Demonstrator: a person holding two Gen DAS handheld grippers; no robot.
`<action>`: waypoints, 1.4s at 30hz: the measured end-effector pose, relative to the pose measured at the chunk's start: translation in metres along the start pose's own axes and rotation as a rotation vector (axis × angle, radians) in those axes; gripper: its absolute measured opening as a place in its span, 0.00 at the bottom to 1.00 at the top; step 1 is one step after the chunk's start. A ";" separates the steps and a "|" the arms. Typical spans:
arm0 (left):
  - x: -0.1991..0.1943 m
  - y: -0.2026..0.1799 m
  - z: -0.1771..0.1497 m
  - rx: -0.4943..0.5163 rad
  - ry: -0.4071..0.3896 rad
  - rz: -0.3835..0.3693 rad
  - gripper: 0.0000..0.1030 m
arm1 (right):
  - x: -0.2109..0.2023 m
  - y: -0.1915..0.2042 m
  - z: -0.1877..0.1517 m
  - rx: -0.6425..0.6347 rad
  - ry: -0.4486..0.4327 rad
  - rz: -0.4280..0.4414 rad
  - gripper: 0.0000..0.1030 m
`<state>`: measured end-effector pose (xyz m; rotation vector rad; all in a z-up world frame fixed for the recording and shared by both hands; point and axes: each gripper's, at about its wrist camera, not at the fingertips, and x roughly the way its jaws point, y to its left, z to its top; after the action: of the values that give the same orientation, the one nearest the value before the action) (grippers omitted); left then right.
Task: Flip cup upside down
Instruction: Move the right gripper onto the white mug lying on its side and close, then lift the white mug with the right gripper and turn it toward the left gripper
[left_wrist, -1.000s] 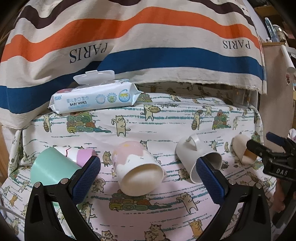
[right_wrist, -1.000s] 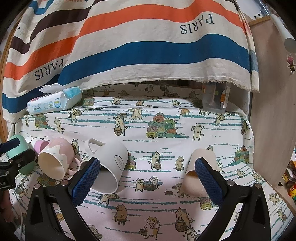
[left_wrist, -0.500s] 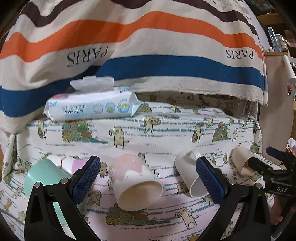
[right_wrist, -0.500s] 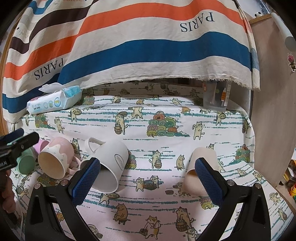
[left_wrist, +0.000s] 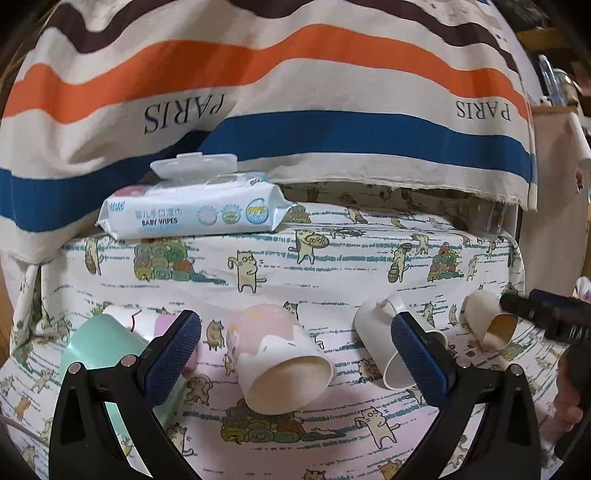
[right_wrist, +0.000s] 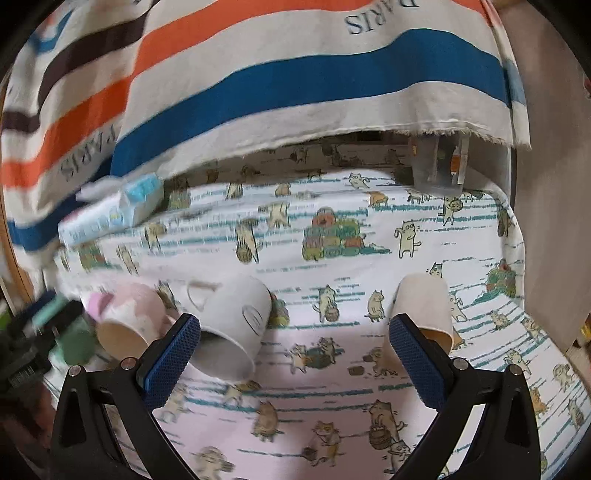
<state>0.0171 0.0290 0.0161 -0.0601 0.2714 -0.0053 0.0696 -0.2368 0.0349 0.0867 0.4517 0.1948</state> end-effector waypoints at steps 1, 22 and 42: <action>0.000 0.001 0.001 0.000 0.004 0.002 0.99 | -0.001 0.001 0.007 0.007 0.007 0.005 1.00; 0.032 0.021 0.004 -0.038 0.196 0.010 0.99 | 0.112 0.069 0.017 -0.110 0.390 0.079 0.99; 0.047 0.038 -0.002 -0.096 0.268 0.082 0.99 | 0.171 0.102 -0.016 -0.193 0.480 -0.029 0.84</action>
<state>0.0620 0.0667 -0.0006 -0.1439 0.5420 0.0815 0.1967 -0.1016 -0.0393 -0.1598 0.9085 0.2302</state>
